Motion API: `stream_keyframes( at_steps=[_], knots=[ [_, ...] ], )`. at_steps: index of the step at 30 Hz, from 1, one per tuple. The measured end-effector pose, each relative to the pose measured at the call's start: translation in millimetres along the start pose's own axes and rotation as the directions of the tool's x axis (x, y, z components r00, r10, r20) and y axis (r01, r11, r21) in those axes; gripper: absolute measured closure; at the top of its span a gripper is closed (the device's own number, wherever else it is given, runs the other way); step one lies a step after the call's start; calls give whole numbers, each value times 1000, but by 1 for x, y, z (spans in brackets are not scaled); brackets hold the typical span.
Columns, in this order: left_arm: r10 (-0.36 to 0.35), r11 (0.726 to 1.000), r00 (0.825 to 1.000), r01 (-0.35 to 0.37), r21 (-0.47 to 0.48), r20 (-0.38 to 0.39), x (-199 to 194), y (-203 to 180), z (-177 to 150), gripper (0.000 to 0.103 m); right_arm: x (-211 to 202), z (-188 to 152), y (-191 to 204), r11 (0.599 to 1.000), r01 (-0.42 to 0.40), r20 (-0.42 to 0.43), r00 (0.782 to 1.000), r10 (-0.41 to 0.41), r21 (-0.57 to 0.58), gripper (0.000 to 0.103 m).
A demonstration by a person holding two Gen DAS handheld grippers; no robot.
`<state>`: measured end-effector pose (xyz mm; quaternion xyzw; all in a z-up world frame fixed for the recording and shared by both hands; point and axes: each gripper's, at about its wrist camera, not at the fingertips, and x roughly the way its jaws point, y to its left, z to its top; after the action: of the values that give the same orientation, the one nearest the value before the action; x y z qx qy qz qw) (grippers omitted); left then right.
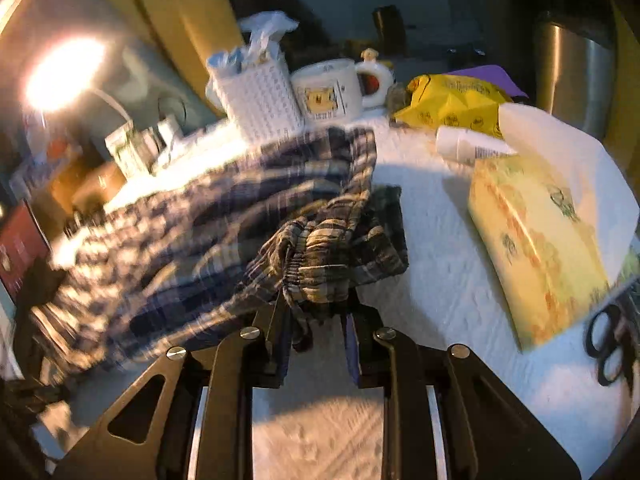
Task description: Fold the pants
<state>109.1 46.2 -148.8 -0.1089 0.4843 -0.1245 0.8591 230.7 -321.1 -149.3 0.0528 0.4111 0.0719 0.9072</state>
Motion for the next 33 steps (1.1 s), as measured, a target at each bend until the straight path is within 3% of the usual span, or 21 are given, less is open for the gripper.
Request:
stream_keyframes(
  at_steps=[2,4,6,10,15,17,21,24,29,33],
  knots=[
    [10,1000,1000,-10,-26,15,-12,9,-2,88,-2,-5,0,1000,20,-2,1000,-20,-13,74],
    [25,999,998,-23,-41,53,-28,19,-3,88,-6,-7,-1,999,38,-2,999,-38,-24,64],
    [63,997,993,-58,-51,103,-41,30,2,88,-14,-7,-3,997,68,19,998,-68,-30,40],
    [161,985,975,-149,-89,154,-47,59,26,87,-27,-5,-5,996,80,60,995,-78,-31,35],
    [185,982,975,-182,-42,124,-23,78,46,87,-31,-2,0,993,101,96,991,-94,-65,19],
    [157,987,985,-153,-56,74,-9,87,48,87,-31,1,2,993,102,103,990,-95,-64,18],
    [135,991,989,-133,-28,56,4,86,44,90,-32,4,8,992,98,138,987,-87,-77,18],
    [194,981,978,-194,-11,79,0,90,42,99,-26,6,11,992,63,140,989,-48,-105,17],
    [270,962,960,-266,-63,69,-10,115,45,99,-17,9,24,985,11,127,992,11,-172,17],
    [197,978,979,-192,-75,60,-16,113,51,98,-16,15,27,987,-3,143,989,27,-161,17]
  ],
)
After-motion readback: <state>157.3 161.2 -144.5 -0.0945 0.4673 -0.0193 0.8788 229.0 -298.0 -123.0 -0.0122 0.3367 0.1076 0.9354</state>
